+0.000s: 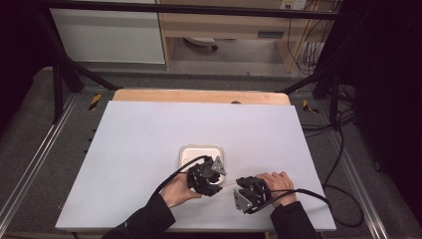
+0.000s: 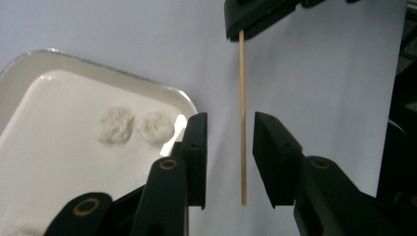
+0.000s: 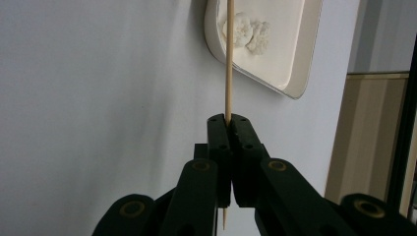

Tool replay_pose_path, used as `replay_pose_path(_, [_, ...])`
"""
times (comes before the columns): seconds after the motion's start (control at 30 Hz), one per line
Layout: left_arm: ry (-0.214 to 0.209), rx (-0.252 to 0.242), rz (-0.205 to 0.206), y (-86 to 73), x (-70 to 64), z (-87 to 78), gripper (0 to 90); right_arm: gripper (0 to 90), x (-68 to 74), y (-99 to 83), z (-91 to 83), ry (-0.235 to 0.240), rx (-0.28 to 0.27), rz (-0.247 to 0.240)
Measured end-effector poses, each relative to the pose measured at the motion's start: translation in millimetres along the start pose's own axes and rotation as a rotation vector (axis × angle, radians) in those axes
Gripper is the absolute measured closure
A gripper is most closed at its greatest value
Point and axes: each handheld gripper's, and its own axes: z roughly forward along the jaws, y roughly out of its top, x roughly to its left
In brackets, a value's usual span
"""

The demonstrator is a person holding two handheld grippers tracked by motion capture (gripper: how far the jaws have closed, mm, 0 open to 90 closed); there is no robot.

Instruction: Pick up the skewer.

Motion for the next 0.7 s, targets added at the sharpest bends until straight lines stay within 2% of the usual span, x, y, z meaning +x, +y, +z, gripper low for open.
replay_pose_path(0.07, [-0.006, 0.034, -0.004, 0.0, 2.2, 0.4, 65.6, 89.0, -0.8, 0.8, 0.2, -0.002, 0.009, -0.008])
replay_pose_path(0.13, [-0.022, 0.047, -0.016, 0.1, 4.2, 0.2, 66.8, 89.0, -2.5, 1.8, 0.3, -0.001, 0.010, -0.023])
replay_pose_path(0.2, [-0.033, 0.057, -0.025, 0.2, 4.5, 0.6, 70.6, 88.9, -3.0, 2.7, 0.2, -0.002, 0.010, -0.023])
replay_pose_path(0.33, [-0.036, 0.084, -0.016, 0.9, 2.6, 4.4, 77.5, 89.0, -3.9, 3.7, 0.7, -0.002, 0.013, -0.033])
replay_pose_path(0.43, [-0.050, 0.091, -0.014, 1.8, 0.4, 7.6, 82.1, 89.0, -2.2, 4.2, 0.6, 0.003, 0.028, -0.019])
replay_pose_path(0.5, [-0.034, 0.098, -0.003, 3.0, 0.1, 9.4, 82.8, 89.0, -2.7, 4.4, 1.8, 0.006, 0.020, -0.035])
replay_pose_path(0.7, [-0.027, 0.114, 0.011, 7.8, -2.5, 14.0, 84.7, 89.0, -1.6, 4.9, 1.8, 0.010, 0.023, -0.031])
